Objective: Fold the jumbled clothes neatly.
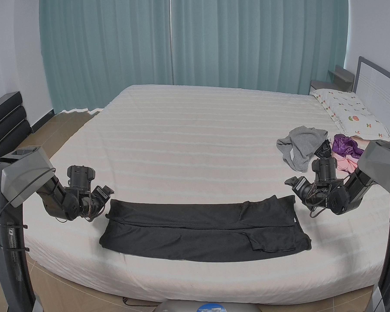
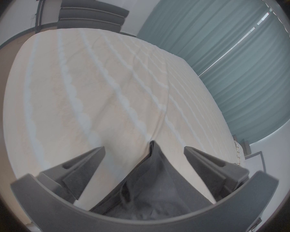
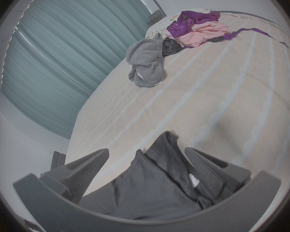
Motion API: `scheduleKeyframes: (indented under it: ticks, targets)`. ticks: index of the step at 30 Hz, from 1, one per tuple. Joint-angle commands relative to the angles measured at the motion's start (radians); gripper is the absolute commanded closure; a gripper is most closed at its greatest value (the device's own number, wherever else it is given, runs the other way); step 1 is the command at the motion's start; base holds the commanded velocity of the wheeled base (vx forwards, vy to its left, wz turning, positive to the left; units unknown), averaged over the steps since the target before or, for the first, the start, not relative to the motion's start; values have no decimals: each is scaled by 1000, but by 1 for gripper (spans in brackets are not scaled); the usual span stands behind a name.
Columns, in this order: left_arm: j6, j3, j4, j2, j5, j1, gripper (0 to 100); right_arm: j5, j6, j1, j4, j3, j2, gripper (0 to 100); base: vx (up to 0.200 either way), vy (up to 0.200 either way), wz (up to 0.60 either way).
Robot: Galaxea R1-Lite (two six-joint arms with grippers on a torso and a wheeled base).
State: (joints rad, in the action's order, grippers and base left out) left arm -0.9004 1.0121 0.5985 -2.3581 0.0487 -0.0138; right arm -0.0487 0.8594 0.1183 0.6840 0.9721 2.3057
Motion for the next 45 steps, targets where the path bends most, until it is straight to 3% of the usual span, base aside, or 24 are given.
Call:
scheduleKeyframes:
  ticks: [1,6,10,15,21,33,34,45]
  targets:
    - [-41,-139,30,129,-27,20,0,6,21,50,2,-127,-143,0,-200,0,0]
    - [-43,-214,37,140,-46,12,0,15,116,55,22,-173,-120,0,-160,0,0]
    - [-41,-245,37,138,-84,9,0,27,116,41,40,-188,-104,0,0,0,0]
    - [-31,-268,35,126,-75,-26,0,81,112,38,42,-233,-117,0,0,0,0]
    - [-26,-314,37,131,-72,-67,0,86,99,35,42,-260,-120,0,0,0,0]
    - [29,-316,40,79,31,-112,0,86,86,38,42,-277,-115,0,0,0,0]
    - [40,-316,44,71,48,-117,100,86,78,40,42,-280,-114,0,0,0,0]
    - [74,-360,112,46,158,-107,100,81,38,32,43,-308,-112,0,0,0,0]
